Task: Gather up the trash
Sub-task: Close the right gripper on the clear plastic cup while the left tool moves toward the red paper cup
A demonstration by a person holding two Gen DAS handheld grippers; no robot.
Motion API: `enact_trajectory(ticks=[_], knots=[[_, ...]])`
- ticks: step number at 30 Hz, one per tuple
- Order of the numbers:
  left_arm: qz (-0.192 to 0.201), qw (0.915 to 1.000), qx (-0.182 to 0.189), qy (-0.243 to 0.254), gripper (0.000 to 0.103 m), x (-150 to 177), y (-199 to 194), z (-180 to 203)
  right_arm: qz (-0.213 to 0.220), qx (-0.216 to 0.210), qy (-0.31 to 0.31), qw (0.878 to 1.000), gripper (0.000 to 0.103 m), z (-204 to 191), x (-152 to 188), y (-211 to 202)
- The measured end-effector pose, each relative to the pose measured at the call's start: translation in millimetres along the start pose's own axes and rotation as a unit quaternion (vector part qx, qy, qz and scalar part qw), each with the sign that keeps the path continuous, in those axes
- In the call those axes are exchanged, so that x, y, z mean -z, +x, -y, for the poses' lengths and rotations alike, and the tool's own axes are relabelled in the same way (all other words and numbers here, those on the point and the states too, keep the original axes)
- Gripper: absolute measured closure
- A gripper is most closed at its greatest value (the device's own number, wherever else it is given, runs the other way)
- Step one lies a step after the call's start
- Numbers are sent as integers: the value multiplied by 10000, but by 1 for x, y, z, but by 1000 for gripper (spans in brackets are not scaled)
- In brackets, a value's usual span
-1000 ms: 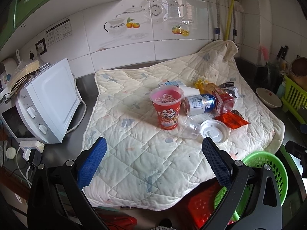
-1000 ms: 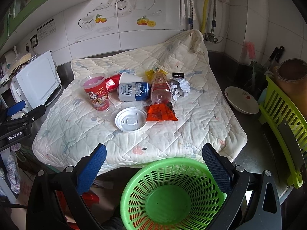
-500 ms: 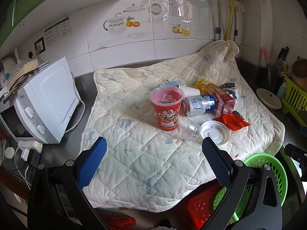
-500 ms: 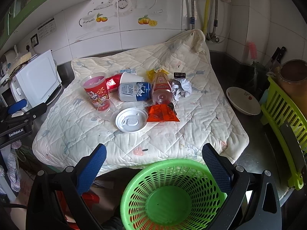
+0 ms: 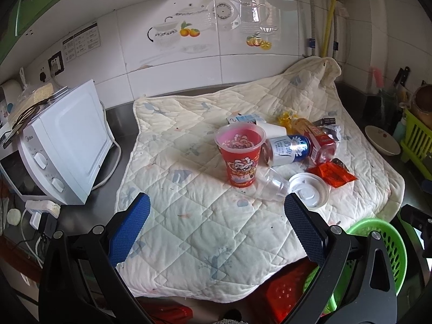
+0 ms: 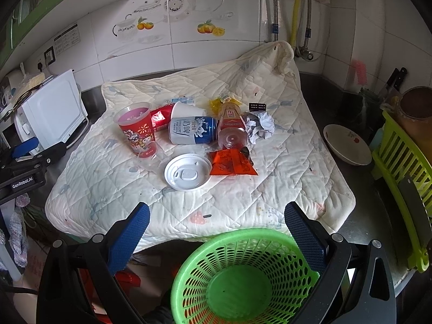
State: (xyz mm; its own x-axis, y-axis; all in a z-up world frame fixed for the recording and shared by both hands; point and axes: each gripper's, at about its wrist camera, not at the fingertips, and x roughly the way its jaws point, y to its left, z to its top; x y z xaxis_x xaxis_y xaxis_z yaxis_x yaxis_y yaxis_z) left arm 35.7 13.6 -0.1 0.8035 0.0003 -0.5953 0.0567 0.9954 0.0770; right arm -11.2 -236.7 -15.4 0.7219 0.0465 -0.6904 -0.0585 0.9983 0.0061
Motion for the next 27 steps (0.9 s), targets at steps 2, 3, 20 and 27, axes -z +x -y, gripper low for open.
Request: enact_trajectory(ticks=[2,3,20,27], knots=[[-10,10000,-7,-12,5,-1,2,-1,-6,-37,-19,10000,6,-1,-1,4],[-12,10000,-13,-18,5,-1,3,-2,-1,-40,-28,10000,6,-1,-2,5],[-179,9996,-91,-188,5,-10,29,-34,-173,-695,-823,9940,6,-41,-29,57],[-234,9992,-162,-275,5,-17,43,-51,-437,-1211,-1109,9855,7,-61,-42,96]])
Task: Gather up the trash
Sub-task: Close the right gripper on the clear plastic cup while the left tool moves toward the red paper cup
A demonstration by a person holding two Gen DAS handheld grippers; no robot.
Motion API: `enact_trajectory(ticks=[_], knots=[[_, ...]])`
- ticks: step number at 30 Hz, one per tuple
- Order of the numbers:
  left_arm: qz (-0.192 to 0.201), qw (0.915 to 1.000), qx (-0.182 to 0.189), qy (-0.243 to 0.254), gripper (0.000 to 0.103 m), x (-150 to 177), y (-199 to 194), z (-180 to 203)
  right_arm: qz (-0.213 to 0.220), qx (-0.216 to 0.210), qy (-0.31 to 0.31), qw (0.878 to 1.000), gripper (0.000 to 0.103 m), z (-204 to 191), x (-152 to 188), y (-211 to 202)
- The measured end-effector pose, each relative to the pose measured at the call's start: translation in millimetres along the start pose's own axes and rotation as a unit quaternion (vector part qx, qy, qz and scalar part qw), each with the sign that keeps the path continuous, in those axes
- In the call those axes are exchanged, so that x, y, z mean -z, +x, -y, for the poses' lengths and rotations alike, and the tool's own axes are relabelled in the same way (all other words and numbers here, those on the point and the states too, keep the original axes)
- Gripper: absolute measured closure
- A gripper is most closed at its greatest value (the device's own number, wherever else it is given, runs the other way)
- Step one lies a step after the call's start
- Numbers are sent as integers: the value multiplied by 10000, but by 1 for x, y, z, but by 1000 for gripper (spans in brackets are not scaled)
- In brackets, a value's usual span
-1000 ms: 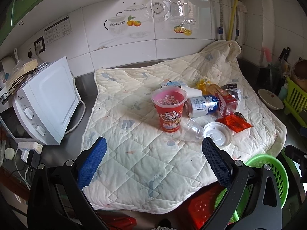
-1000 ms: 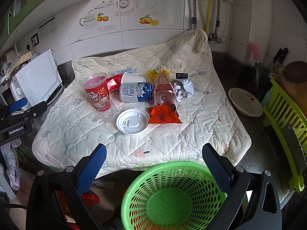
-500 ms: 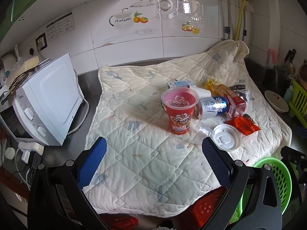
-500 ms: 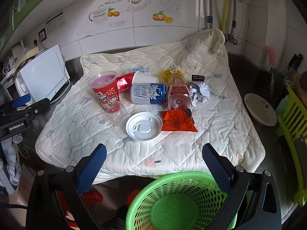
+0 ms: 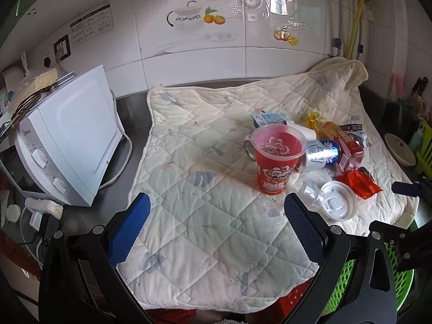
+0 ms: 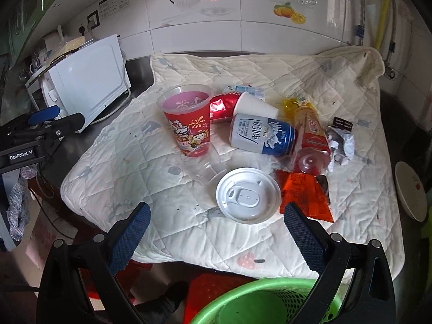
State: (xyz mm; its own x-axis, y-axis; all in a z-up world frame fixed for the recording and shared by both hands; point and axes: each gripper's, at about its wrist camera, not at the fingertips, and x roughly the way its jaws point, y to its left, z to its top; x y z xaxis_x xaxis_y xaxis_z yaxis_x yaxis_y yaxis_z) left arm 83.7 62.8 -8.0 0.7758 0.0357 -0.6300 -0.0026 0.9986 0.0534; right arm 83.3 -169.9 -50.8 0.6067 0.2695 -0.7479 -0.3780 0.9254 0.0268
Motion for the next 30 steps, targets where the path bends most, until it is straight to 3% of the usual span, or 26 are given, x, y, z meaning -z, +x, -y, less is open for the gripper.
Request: enact_trajectory(ticks=[6,18,30], knots=[[-70,9999,-90,-50,5,-4,12,-13,-203,-365,-299,9987,8,-4,-18,37],[-234,9995,-163,-98,5,-6,39,-27,-673,-455,-1305,9881,18,-22,-43,108],[-385,9992,-82,-56,6,-8,60,-33,-1040,-487,-1818,9766,27,-25,-51,155]])
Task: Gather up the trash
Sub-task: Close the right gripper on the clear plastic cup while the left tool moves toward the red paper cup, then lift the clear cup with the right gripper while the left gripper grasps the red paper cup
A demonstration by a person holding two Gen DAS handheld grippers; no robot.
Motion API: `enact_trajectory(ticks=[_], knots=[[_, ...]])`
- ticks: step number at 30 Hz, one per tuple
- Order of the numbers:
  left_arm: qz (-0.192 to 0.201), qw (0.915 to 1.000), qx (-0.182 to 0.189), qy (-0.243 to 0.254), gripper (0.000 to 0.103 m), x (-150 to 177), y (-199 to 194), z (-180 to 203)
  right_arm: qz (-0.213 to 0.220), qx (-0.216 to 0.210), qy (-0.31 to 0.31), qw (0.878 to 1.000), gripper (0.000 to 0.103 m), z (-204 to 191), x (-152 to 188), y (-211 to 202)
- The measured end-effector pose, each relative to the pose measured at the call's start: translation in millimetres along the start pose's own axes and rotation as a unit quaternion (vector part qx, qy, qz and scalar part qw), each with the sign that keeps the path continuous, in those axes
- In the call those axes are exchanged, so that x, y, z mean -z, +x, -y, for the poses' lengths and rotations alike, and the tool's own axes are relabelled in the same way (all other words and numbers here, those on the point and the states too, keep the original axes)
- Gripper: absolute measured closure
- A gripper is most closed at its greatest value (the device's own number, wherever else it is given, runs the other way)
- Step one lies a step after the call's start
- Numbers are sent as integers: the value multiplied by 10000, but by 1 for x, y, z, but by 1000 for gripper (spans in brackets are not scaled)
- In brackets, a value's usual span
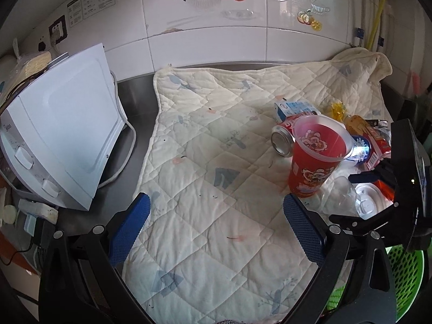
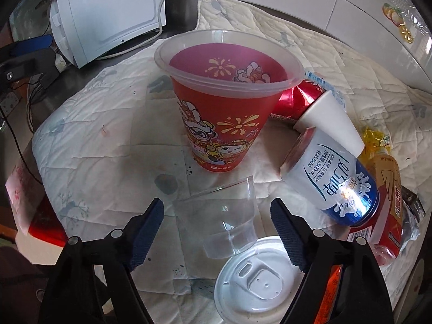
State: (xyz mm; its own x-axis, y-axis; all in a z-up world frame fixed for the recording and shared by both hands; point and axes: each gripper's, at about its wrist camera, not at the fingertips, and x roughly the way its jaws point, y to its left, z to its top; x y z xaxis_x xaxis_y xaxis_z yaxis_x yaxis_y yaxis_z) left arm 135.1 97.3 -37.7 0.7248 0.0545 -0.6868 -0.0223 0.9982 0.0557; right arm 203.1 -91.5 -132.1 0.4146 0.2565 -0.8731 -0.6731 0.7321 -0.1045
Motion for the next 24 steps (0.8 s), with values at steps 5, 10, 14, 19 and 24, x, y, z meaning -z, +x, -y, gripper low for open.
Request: enact_trajectory(ticks=[5,10,14,19,24], knots=[[-36,9999,104,59,7,-2,9,2,-108,-13,11,9999,41,1,-2,8],[-97,9990,396,179,7,-3,17,13,31,15,114,9999,42,-2,1,-5],[-107,9972,660,322,7,-4,25,25,153,-25,320,9994,42,-2,9,-24],[-103,9944,915,528,6,-6,35,44,329,-49,576,9978,42,-5,24,-53],[-155,9893,1300,650,6,-10,48,63,470,-39,830,9954,42,-7,38,-75]])
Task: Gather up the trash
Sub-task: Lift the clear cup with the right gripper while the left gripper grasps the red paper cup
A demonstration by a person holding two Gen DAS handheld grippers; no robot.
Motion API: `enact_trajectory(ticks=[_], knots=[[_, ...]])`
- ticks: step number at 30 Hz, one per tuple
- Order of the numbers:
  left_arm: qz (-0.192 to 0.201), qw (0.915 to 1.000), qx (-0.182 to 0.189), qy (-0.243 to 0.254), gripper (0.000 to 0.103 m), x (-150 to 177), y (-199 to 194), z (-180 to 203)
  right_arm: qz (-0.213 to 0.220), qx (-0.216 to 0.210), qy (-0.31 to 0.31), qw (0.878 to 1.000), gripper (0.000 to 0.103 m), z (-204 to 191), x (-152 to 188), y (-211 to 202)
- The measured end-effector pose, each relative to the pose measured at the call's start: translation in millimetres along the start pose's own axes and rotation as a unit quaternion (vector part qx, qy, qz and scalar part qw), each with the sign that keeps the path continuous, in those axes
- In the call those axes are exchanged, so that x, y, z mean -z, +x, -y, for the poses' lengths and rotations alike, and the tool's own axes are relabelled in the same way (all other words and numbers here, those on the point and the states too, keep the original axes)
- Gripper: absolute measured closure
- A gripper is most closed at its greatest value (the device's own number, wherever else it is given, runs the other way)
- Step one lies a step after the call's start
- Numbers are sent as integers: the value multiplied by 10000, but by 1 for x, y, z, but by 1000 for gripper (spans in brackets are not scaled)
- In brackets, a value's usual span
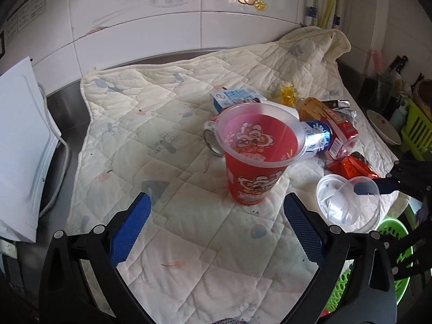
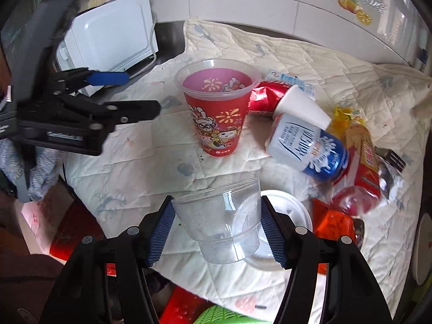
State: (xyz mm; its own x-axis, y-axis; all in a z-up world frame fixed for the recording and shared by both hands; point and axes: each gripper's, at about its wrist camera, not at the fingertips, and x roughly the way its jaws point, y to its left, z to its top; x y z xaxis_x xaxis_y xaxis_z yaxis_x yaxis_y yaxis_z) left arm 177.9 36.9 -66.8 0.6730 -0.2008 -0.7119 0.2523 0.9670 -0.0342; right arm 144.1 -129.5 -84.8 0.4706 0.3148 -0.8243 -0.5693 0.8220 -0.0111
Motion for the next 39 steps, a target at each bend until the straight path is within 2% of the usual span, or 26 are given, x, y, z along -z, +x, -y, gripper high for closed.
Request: enact_trajectory(ticks=[6,13,15,24,26,28,30,39], knots=[[-65,9995,235,175,6,-5,22,14,35,22,215,9998,42,1,11,-2],[41,9981,445,426,6,-15,34,23,27,44,571,9984,42,13,17,3],[23,9979,486,428,6,-18,39,24,74,1,643,9979,42,13,16,-1],[95,9972,620,400,6,-27,61,24,174,287,907,9953,42,13,22,-24],[100,9972,600,442,7,-26,63,25,223,346,1043,9937,42,14,27,-32],[131,9970,621,445,14,-26,64,26,249,421,1153,9921,42,14,31,-38],[105,9968,660,438,30,-26,64,26,281,506,1260,9903,42,15,37,-44],[268,9974,518,412,31,-20,36,27,394,910,1760,9794,42,21,79,-76]])
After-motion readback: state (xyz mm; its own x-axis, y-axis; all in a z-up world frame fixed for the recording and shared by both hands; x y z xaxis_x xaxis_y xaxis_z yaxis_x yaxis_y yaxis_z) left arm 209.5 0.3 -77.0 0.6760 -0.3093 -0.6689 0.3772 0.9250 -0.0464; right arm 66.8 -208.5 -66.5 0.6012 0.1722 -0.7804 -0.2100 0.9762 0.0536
